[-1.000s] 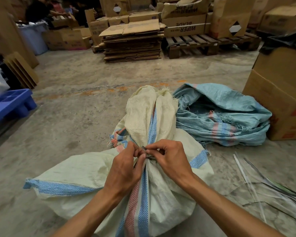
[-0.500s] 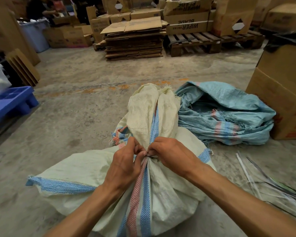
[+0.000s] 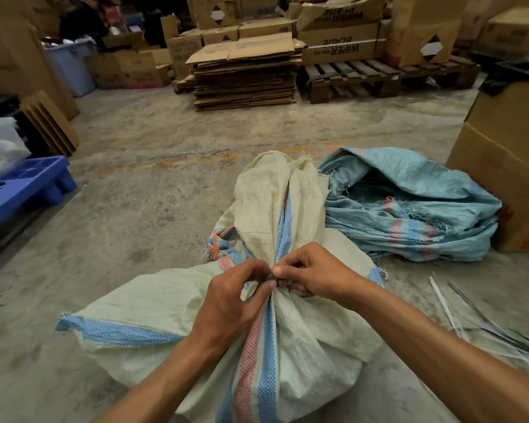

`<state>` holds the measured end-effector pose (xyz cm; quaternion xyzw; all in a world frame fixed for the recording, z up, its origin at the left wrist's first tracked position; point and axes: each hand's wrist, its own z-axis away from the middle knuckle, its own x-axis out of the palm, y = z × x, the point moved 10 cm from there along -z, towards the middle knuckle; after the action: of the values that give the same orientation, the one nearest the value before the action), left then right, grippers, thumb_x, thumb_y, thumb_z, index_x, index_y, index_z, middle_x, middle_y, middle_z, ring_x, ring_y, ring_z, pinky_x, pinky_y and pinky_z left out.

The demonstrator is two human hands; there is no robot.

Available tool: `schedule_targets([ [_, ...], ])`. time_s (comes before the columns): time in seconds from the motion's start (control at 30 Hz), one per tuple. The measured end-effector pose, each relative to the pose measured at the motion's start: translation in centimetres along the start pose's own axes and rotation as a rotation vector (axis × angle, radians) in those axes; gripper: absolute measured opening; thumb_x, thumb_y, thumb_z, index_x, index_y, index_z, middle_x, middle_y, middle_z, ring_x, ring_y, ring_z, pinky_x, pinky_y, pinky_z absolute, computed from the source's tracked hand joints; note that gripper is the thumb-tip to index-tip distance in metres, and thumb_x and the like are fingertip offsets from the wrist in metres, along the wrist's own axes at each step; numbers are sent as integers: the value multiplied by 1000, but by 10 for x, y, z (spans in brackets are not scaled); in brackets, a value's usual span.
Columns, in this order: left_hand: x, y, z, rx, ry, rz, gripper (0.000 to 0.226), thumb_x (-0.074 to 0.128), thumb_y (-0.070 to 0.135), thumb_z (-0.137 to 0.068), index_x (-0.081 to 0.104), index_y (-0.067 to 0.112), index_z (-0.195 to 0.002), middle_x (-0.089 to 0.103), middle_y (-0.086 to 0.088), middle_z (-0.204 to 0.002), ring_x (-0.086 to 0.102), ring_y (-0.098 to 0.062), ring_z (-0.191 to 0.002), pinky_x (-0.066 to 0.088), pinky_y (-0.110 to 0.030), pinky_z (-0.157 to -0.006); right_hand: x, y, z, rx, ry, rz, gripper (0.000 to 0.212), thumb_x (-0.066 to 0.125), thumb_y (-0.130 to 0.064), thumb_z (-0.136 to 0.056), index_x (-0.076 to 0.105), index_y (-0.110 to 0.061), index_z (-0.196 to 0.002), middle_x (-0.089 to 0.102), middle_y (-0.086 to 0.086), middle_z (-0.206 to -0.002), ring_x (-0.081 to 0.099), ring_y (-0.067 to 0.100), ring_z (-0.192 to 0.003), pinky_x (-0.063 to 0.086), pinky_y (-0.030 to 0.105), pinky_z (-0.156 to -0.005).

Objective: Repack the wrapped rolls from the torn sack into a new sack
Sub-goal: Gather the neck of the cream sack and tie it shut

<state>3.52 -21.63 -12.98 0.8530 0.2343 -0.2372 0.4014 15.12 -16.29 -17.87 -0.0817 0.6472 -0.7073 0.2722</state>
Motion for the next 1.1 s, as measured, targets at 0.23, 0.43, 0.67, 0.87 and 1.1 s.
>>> schedule_targets([
  [0.23, -5, 2, -2, 104, -2, -150, 5, 73, 7, -83, 69, 11, -83, 67, 5, -89, 65, -10, -82, 54, -32, -69, -5, 0, 1, -8, 103, 27, 12, 72, -13, -88, 77, -3, -83, 62, -9, -54, 50, -3, -44, 36, 10, -46],
  [0.43, 2, -4, 2, 229, -161, -356, 13, 67, 2, -75, 58, 11, -73, 62, 1, -89, 57, -20, -80, 48, -36, -66, -21, 10, 9, -8, 276, 122, 8, 77, -14, -84, 79, -10, -77, 70, -1, -62, 61, 7, -48, 49, 17, -48],
  [0.67, -3, -30, 5, 228, -277, -475, 19, 72, 4, -70, 56, 15, -72, 60, 5, -90, 51, -18, -82, 43, -34, -65, -34, 11, 24, -99, 380, 489, 8, 73, -21, -87, 80, -17, -85, 75, -6, -75, 66, -3, -65, 51, 13, -66],
  [0.87, -4, -37, 6, 248, -324, -513, 18, 69, 11, -75, 53, 19, -74, 60, 8, -88, 50, -16, -86, 41, -33, -70, -37, 12, 24, -125, 423, 528, 11, 72, -18, -88, 80, -17, -80, 75, -7, -70, 67, -3, -64, 55, 22, -66],
  [1.1, -11, -44, 4, 107, -279, -436, 12, 60, 30, -85, 53, 25, -77, 57, 14, -85, 50, -9, -81, 45, -33, -69, -34, 11, 30, -213, 418, 699, 13, 66, -22, -91, 75, -17, -84, 73, -4, -79, 65, 9, -72, 53, 29, -71],
])
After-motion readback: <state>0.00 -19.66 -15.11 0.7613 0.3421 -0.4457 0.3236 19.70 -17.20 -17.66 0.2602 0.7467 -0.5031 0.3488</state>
